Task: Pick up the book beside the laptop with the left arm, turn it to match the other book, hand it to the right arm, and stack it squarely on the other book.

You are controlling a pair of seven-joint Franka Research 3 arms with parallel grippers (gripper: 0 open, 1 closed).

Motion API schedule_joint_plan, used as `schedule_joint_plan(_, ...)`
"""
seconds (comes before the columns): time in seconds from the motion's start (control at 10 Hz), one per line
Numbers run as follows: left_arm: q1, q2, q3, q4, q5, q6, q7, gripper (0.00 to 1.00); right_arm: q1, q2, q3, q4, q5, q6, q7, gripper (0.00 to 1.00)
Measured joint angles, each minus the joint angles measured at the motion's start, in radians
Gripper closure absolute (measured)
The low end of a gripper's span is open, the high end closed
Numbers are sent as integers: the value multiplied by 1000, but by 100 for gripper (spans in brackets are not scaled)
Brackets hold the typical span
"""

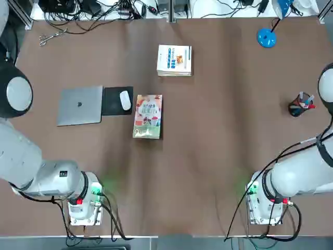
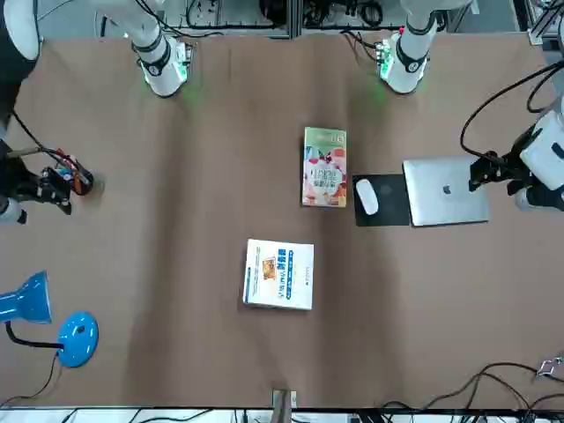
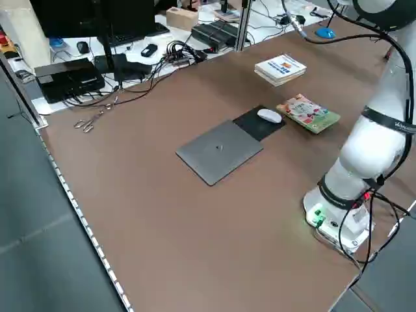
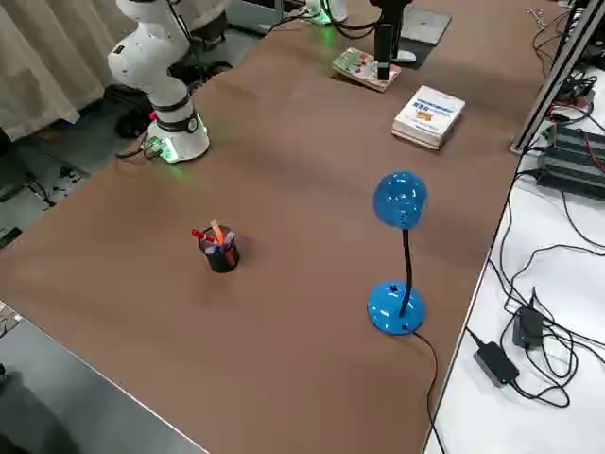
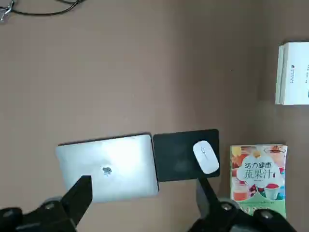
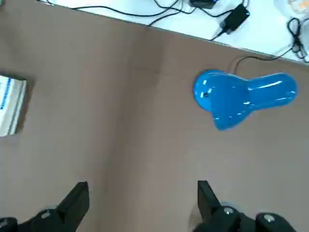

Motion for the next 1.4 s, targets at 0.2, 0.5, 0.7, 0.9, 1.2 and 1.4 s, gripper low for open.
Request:
schedule_joint_plan(0.2, -3, 0, 1, 0, 0, 0, 9, 4, 1, -4, 3, 0, -79, 0, 0, 1)
schedule_joint_plan(0.5, -15, 3, 1, -8, 0, -3, -22, 2, 9, -8, 12, 7, -73, 0, 0, 1)
schedule_joint_plan(0.7, -16, 0, 5, -49, -72, -25, -23, 4, 9, -11, 13, 13, -40, 0, 0, 1)
schedule_joint_plan(0.9, -16, -54, 8, -170, -159, 26, -23, 6, 10, -11, 15, 14, -35, 0, 0, 1)
schedule_joint_plan(1.2, -33, -210, 7, -472, -256, 117, -22, 5, 10, -11, 16, 14, -34, 0, 0, 1)
schedule_joint_plan(1.4, -44, -311, -6, -735, -346, 272, -15, 3, 11, -11, 17, 14, -31, 0, 0, 1)
